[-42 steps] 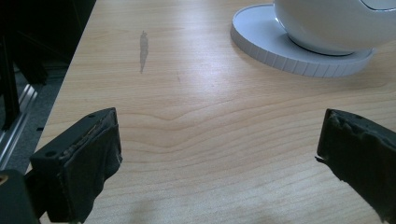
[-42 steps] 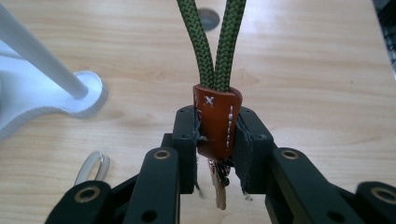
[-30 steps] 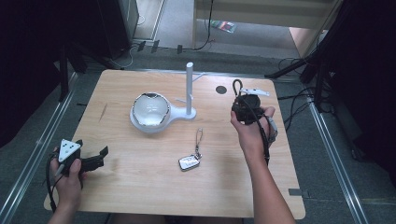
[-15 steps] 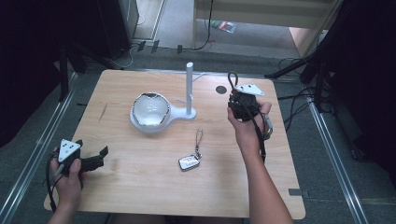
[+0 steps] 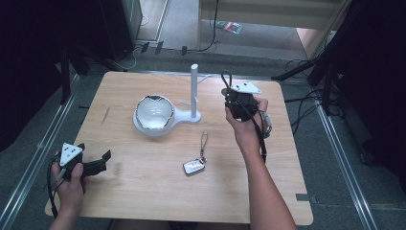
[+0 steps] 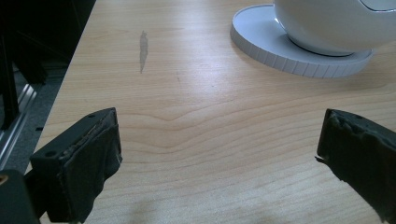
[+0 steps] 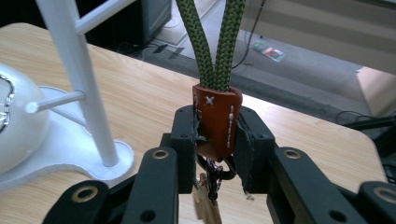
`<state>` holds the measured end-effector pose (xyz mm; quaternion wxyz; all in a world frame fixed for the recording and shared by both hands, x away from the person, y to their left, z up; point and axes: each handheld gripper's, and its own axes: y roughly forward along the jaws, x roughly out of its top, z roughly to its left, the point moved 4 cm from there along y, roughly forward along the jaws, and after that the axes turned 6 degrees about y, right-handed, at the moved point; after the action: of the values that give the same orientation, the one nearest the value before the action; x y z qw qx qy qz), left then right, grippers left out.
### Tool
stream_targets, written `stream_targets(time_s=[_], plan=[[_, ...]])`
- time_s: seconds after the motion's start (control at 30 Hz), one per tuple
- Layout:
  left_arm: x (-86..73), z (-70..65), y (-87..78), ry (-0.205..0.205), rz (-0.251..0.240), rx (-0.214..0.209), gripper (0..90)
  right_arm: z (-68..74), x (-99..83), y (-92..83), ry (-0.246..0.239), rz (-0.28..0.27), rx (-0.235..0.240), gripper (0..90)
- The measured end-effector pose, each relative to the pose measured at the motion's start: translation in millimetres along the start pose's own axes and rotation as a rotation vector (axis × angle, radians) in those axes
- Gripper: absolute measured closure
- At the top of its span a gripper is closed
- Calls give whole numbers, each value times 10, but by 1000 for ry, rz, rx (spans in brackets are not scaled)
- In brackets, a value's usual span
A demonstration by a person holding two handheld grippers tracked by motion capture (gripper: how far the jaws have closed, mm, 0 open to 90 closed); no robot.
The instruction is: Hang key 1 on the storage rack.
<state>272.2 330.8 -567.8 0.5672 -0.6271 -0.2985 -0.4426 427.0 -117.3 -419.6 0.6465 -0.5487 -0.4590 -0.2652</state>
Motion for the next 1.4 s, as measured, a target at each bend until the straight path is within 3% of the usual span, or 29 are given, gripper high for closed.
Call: stream_targets(time_s=[0.43, 0.63, 0.77, 0.8, 0.93, 1.07, 1.4], plan=[[0, -1, 0, 0, -1, 0, 2, 60, 31, 125, 6, 30, 76, 722], [0, -3, 2, 1, -1, 1, 2, 80, 32, 194, 10, 54, 168, 722], [1, -2, 2, 1, -2, 3, 2, 94, 34, 209, 5, 63, 202, 722], [1, -1, 1, 1, -2, 3, 2, 93, 48, 219, 12, 65, 250, 722], [1, -3, 0, 1, -4, 3, 2, 62, 77, 244, 37, 71, 302, 723], [1, -3, 1, 1, -3, 4, 2, 6, 102, 285, 80, 80, 397, 724], [1, -7, 1, 5, -3, 5, 2, 26, 105, 354, 103, 136, 471, 724]])
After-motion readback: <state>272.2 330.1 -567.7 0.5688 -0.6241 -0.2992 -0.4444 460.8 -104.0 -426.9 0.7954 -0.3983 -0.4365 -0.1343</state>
